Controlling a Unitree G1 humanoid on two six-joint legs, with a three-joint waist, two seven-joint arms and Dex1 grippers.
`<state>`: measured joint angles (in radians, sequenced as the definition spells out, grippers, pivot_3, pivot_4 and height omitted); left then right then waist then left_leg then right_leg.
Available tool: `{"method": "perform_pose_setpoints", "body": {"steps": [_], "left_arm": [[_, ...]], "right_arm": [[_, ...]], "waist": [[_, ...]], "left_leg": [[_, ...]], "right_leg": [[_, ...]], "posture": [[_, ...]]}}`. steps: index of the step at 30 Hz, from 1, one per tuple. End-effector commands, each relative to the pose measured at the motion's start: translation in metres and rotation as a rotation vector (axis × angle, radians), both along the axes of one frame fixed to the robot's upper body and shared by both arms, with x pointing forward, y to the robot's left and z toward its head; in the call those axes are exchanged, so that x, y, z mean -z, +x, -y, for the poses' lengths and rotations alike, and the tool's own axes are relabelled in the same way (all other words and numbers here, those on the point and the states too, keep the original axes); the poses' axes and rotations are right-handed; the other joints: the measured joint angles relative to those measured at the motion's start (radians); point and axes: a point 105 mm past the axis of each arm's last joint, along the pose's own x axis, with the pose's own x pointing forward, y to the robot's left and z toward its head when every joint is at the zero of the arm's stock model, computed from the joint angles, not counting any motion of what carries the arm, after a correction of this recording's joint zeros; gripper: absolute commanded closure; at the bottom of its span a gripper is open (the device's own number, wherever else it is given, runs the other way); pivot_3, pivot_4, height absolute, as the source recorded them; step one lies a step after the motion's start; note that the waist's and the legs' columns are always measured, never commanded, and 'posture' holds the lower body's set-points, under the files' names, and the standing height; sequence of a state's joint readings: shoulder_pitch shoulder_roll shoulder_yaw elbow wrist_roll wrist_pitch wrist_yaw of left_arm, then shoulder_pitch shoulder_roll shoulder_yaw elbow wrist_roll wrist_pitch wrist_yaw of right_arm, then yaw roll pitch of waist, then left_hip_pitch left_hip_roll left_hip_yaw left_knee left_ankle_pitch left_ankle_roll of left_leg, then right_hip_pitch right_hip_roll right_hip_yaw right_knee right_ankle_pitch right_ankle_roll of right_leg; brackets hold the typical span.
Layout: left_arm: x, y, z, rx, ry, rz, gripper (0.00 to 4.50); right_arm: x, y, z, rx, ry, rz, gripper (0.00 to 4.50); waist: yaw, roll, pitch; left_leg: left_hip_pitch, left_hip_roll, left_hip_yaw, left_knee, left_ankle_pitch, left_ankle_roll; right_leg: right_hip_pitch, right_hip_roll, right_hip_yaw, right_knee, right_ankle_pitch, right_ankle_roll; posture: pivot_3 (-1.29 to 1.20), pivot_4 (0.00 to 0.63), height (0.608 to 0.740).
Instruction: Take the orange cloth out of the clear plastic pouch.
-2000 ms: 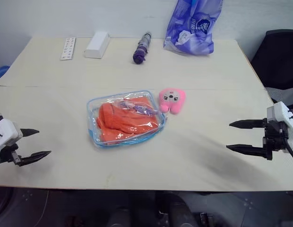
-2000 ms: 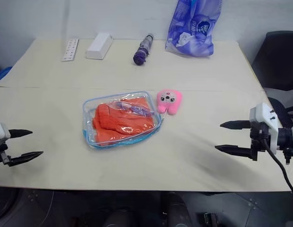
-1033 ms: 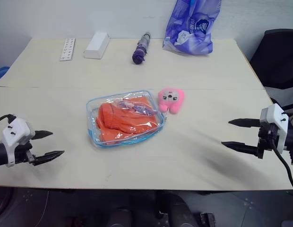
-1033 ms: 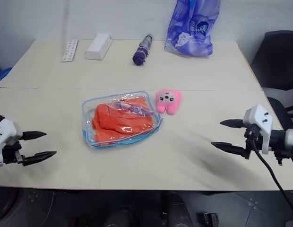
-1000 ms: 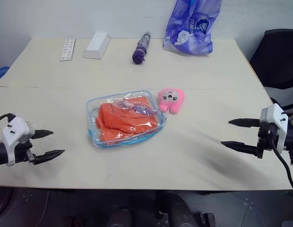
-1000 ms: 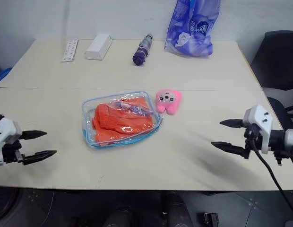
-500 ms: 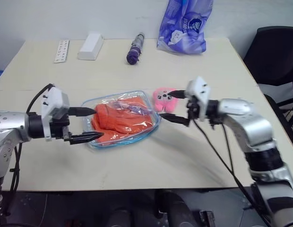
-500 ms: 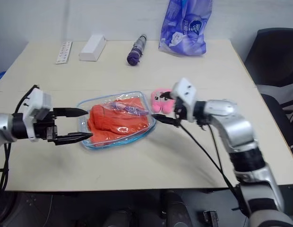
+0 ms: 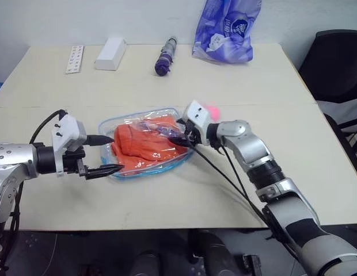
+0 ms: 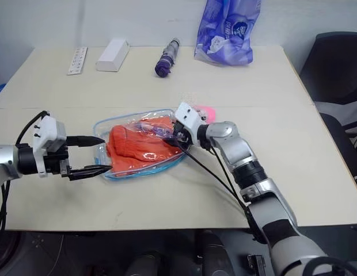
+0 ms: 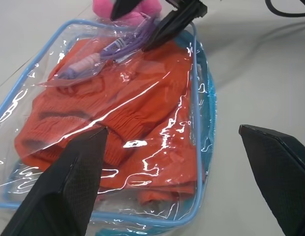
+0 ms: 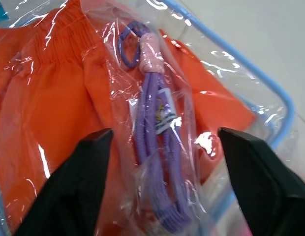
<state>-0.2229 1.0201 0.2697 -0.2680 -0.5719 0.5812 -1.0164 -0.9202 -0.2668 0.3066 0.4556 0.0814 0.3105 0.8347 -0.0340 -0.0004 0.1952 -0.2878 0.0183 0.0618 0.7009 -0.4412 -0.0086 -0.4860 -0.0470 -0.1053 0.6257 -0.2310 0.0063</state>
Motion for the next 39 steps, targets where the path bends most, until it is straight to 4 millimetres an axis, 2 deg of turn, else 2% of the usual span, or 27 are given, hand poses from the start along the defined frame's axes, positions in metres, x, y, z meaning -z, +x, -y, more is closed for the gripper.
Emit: {"method": "perform_pose_setpoints", "body": {"steps": [1,7,10,12,14,16,18,21,23,25,26,29,32,34,37,38,39], "left_arm": [[-0.010,0.000,0.000,-0.005,0.003,0.067,0.00],[-0.009,0.005,0.008,0.023,-0.003,0.079,0.00],[-0.011,0.009,0.019,0.070,-0.013,0.090,0.00],[-0.013,0.013,0.031,0.114,-0.031,0.095,0.00],[-0.015,0.016,0.047,0.174,-0.060,0.094,0.00],[-0.016,0.017,0.060,0.230,-0.081,0.087,0.00],[-0.015,0.017,0.076,0.296,-0.094,0.079,0.00],[-0.015,0.018,0.094,0.371,-0.110,0.078,0.00],[-0.015,0.019,0.104,0.412,-0.124,0.078,0.00],[-0.014,0.019,0.111,0.441,-0.128,0.077,0.00],[-0.013,0.020,0.113,0.450,-0.129,0.076,0.00],[-0.011,0.020,0.117,0.473,-0.122,0.077,0.00],[-0.011,0.022,0.116,0.476,-0.116,0.081,0.00],[-0.012,0.023,0.115,0.474,-0.112,0.086,0.00],[-0.013,0.024,0.112,0.460,-0.105,0.097,0.00],[-0.013,0.024,0.111,0.454,-0.103,0.100,0.00],[-0.013,0.024,0.109,0.442,-0.100,0.104,0.00]], "right_arm": [[-0.008,-0.002,-0.004,-0.028,0.008,0.037,2.37],[-0.009,-0.006,0.004,-0.029,0.011,0.034,4.46],[-0.028,-0.014,0.016,-0.013,0.070,0.066,4.49],[-0.051,-0.023,0.033,0.030,0.154,0.085,4.49],[-0.073,-0.035,0.063,0.111,0.227,0.100,4.49],[-0.084,-0.044,0.096,0.219,0.253,0.112,4.49],[-0.087,-0.052,0.148,0.408,0.257,0.119,4.49],[-0.074,-0.075,0.222,0.693,0.209,0.112,4.49],[-0.049,-0.097,0.265,0.871,0.163,0.067,4.49],[-0.023,-0.115,0.285,0.964,0.120,0.012,4.49],[-0.011,-0.120,0.288,0.987,0.112,-0.014,4.49],[0.018,-0.129,0.292,1.031,0.100,-0.088,3.87],[0.028,-0.131,0.294,1.041,0.074,-0.099,2.93],[0.022,-0.130,0.300,1.044,0.041,-0.063,2.30],[-0.004,-0.123,0.306,1.021,0.019,0.006,1.23],[-0.013,-0.120,0.306,1.007,0.023,0.026,0.95],[-0.027,-0.111,0.300,0.968,0.053,0.053,0.95]], "waist": [[0.000,0.000,0.000],[0.001,0.000,0.000],[0.004,0.000,0.000],[0.009,0.000,0.000],[0.016,0.000,0.000],[0.025,0.000,0.000],[0.036,-0.001,-0.001],[0.046,-0.002,-0.001],[0.057,-0.002,-0.001],[0.056,-0.002,-0.001],[0.054,-0.002,-0.001],[0.030,-0.002,-0.001],[0.019,-0.002,-0.001],[0.016,-0.002,-0.001],[0.016,-0.002,-0.001],[0.016,-0.002,-0.001],[0.015,-0.002,-0.001]], "left_leg": [[0.000,0.000,0.000,0.000,0.000,0.000],[0.000,0.000,0.000,0.000,0.000,0.000],[0.000,0.000,0.000,0.000,0.000,0.000],[-0.001,0.000,-0.001,0.000,0.000,0.000],[-0.002,-0.001,-0.003,0.001,0.000,0.000],[-0.004,-0.001,-0.005,0.003,0.000,0.000],[-0.005,-0.002,-0.006,0.003,0.000,0.000],[-0.005,-0.002,-0.006,0.003,0.000,0.001],[-0.009,-0.002,-0.002,0.002,0.000,0.001],[-0.008,-0.003,0.001,0.002,0.000,0.001],[-0.008,-0.003,0.002,0.002,0.000,0.001],[0.000,-0.003,0.003,0.000,0.000,0.001],[0.007,-0.003,0.005,-0.002,0.001,0.000],[0.007,-0.003,0.005,-0.002,0.001,-0.001],[0.007,-0.003,0.006,-0.002,0.001,-0.001],[0.007,-0.003,0.006,-0.002,0.001,-0.001],[0.007,-0.003,0.006,-0.002,0.001,-0.001]], "right_leg": [[0.000,0.000,0.000,0.000,0.000,0.000],[0.000,0.000,0.000,0.000,0.000,0.000],[0.000,0.000,0.000,0.000,0.000,0.000],[0.000,0.000,-0.001,0.000,0.000,0.000],[0.000,-0.001,-0.002,0.000,0.000,0.001],[0.000,-0.001,-0.004,-0.001,0.001,0.001],[0.001,-0.001,-0.005,-0.002,0.001,0.001],[0.003,-0.001,-0.007,-0.004,0.001,0.001],[0.004,-0.001,-0.007,-0.004,0.001,0.002],[0.005,0.001,-0.005,-0.004,0.001,0.002],[0.004,0.001,-0.004,-0.004,0.001,0.002],[0.007,0.003,0.003,-0.003,0.002,0.002],[0.009,0.003,0.008,-0.002,0.002,0.002],[0.008,0.003,0.009,-0.001,0.002,0.002],[0.007,0.004,0.011,0.000,0.002,0.001],[0.007,0.004,0.011,-0.001,0.002,0.001],[0.007,0.004,0.011,-0.001,0.002,0.001]], "posture": [[0.00,0.150,0.740],[0.00,0.150,0.740],[0.00,0.150,0.740],[0.00,0.150,0.740],[0.00,0.150,0.740],[0.00,0.150,0.740],[0.00,0.150,0.740],[0.00,0.150,0.740],[0.00,0.150,0.740],[0.00,0.150,0.740],[0.00,0.150,0.740],[0.00,0.150,0.740],[0.00,0.150,0.740],[0.00,0.150,0.740],[0.00,0.150,0.740],[0.00,0.150,0.740],[0.00,0.150,0.740]]}}
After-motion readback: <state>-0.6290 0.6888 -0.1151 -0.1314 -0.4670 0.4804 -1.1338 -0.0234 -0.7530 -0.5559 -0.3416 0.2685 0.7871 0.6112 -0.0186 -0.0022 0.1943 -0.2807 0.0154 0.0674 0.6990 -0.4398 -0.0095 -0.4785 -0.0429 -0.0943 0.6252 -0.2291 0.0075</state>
